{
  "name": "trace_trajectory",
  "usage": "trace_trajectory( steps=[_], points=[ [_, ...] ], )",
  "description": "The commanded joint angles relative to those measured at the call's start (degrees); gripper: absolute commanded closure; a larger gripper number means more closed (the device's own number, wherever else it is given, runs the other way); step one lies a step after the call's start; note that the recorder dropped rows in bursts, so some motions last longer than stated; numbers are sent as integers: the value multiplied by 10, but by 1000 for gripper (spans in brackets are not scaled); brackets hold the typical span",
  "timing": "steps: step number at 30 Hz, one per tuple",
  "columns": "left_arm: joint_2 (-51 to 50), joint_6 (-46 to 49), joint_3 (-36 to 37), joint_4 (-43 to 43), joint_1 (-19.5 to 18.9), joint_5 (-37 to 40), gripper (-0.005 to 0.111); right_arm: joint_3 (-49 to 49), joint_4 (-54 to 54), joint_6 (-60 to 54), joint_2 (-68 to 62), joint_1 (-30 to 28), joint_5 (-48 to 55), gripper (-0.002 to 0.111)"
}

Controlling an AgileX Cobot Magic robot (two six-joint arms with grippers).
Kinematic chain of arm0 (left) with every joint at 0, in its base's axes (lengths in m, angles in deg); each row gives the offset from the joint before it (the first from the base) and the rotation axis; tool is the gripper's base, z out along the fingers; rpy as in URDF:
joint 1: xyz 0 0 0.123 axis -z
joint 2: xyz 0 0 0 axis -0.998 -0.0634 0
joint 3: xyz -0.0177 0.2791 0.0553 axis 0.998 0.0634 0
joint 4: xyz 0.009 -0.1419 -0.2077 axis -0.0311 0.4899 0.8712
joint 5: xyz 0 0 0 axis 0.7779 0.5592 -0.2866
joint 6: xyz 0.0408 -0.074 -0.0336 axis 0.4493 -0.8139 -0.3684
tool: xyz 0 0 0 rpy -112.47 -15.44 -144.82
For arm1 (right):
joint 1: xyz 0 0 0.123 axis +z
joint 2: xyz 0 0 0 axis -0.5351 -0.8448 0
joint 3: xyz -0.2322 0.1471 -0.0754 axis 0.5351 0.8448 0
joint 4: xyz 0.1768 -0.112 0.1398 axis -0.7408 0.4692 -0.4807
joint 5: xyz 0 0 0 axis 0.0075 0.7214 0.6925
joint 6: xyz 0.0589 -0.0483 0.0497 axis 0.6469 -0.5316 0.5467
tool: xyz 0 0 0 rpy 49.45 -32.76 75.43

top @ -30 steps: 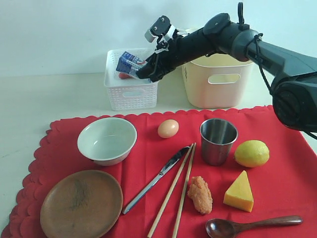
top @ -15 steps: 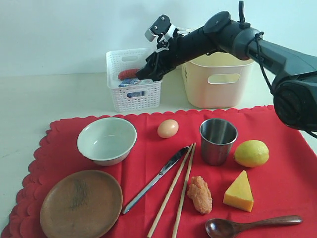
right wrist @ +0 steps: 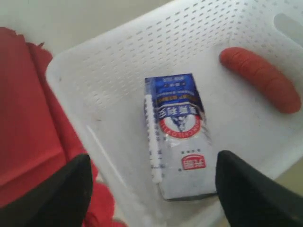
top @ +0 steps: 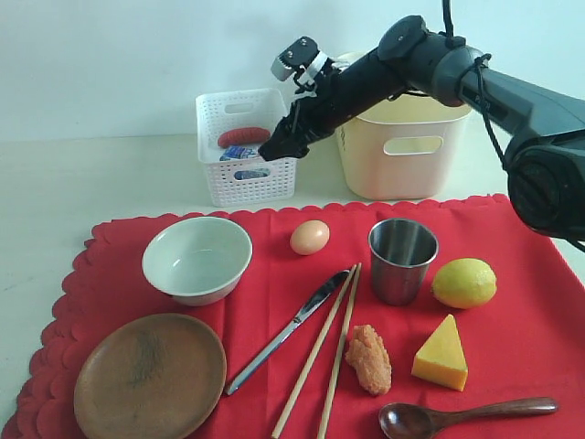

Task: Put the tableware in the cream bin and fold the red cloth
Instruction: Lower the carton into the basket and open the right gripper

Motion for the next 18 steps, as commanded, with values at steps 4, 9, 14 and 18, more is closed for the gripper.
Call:
trace_trajectory(
  steps=[4,9,14,18],
  points=[
    [3,-1,2,-1,4,-7,29,-3,7,63,4,-2,65,38],
    [3,-1,2,-1,4,-7,29,-3,-20,89,8,-2,91,38],
    [3,-1,2,-1,4,-7,29,-3,-35,119,23,-2,114,42],
    [3,-1,2,-1,4,-7,29,-3,-50,132,33,-2,114,42]
  ],
)
